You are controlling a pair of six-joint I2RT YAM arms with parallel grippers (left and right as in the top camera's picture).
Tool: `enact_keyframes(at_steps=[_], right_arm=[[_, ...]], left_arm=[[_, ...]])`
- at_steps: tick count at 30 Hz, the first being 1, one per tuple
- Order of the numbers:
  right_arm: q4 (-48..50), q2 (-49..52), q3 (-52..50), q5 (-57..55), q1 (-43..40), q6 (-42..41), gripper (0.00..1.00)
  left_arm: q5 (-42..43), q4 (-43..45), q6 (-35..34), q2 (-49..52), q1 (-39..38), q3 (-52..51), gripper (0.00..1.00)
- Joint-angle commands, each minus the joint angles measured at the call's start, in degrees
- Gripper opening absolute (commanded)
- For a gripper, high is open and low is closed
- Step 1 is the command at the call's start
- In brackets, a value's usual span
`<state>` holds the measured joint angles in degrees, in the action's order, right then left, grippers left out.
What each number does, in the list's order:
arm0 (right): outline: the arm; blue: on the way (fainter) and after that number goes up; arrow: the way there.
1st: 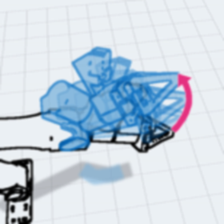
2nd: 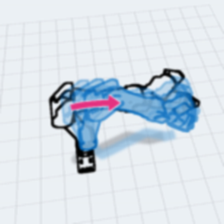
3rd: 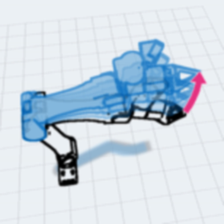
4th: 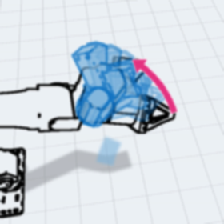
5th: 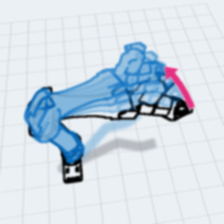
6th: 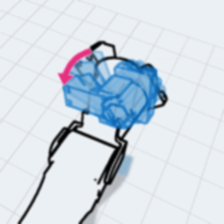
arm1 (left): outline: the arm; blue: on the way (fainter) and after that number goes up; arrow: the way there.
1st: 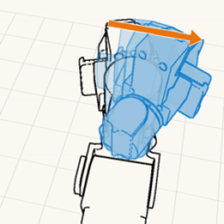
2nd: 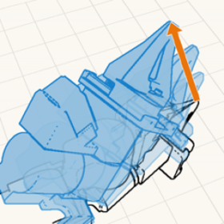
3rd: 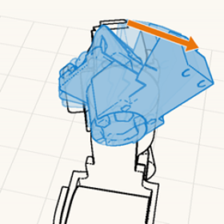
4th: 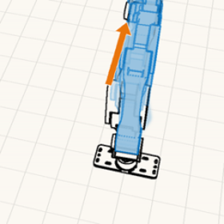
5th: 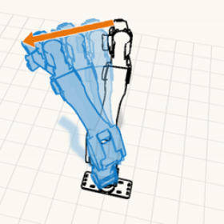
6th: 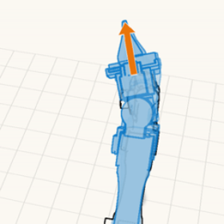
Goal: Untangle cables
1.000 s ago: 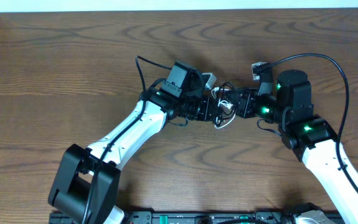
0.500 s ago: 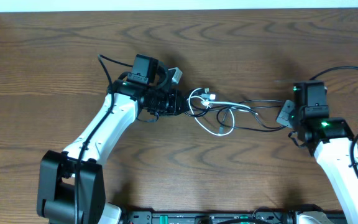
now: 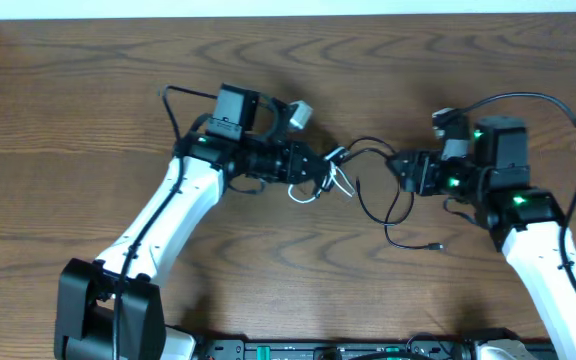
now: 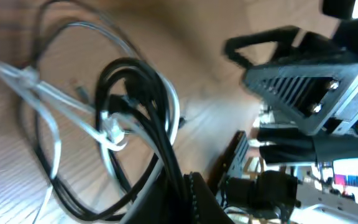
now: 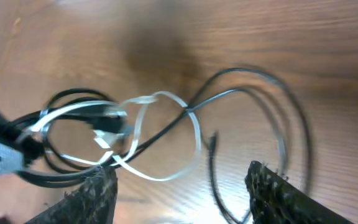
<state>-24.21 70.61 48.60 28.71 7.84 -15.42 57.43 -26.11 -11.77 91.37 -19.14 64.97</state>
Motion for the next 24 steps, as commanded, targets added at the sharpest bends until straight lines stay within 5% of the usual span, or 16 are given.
enact_keyframes(at_steps=[1,8,13,18,24], right_arm=[[1.3,1.7,0.4,0.8,3.8,-0.9,0.65],[6.4,4.7,0.4,6.6,7.0,-2.6,0.65],[8.2,4.7,0.4,9.4,7.0,-10.8,0.64],[8.1,4.7,0.4,9.2,7.1,-16.3,0.64],[8.0,4.7,0.4,8.8,7.3,-25.3,0.43]], left_arm=[[3.7,2.1,1.0,-1.0,-4.5,0.5,0.08],[7.9,3.5,1.0,-0.9,-7.1,0.5,0.08],[-10.0,-1.1,1.3,-0.9,-7.1,0.5,0.08],[-6.3,-0.9,1.7,-0.9,-7.5,0.5,0.08],[0.6,1.0,1.7,-0.9,-10.4,0.5,0.08]])
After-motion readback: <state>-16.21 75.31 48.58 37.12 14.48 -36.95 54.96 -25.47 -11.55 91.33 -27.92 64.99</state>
